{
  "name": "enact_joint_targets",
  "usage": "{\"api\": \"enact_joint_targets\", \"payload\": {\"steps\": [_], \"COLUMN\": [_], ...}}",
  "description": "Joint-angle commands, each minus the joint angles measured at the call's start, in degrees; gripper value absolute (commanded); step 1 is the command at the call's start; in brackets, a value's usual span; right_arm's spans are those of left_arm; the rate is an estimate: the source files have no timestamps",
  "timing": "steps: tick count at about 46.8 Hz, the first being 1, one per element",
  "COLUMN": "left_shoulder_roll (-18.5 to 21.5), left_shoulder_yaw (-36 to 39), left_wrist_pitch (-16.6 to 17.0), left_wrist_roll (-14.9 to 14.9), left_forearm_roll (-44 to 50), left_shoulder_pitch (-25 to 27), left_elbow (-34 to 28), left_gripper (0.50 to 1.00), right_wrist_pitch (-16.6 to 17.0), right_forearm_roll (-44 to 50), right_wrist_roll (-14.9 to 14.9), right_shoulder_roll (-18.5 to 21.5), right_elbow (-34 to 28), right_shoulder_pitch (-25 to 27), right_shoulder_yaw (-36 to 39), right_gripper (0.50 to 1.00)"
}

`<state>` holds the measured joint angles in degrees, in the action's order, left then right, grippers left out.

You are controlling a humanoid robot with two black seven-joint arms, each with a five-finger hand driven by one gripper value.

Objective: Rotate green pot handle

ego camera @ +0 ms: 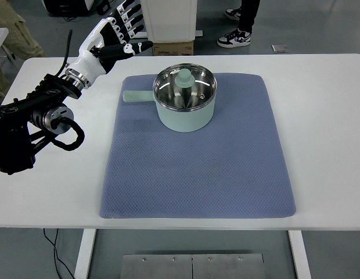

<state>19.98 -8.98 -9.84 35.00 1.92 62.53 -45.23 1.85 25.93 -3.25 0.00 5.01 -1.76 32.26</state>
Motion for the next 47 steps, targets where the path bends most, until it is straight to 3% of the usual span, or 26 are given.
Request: {"api": "enact_joint_targets", "payload": {"steps": [1, 14, 47], "left_shoulder_roll": [-0.7, -2.2, -6.4], "left_shoulder_yaw": [0.0, 0.0, -0.3], "left_wrist_pitch": [0.6, 4.2, 8.7], "left_wrist_roll": [0.0, 0.0, 0.0], "left_forearm_roll": [1.4, 4.5, 9.6], "left_shoulder_pitch": [-0.7, -1.7, -4.2], "left_elbow": [0.8, 2.0, 9.4], "left_gripper": [1.000, 1.000, 1.000], "right_wrist_pitch": [0.0, 0.0, -0.1], "right_forearm_roll": [0.0, 0.0, 0.0], "right_wrist_roll": [0.0, 0.0, 0.0], "right_shoulder_roll": [0.0, 0.0, 0.0], "right_elbow": [0.0, 0.0, 0.0], "right_shoulder_pitch": [0.0, 0.0, 0.0], "right_shoulder_yaw": [0.0, 0.0, 0.0], "right_gripper": [1.000, 1.000, 1.000]}}
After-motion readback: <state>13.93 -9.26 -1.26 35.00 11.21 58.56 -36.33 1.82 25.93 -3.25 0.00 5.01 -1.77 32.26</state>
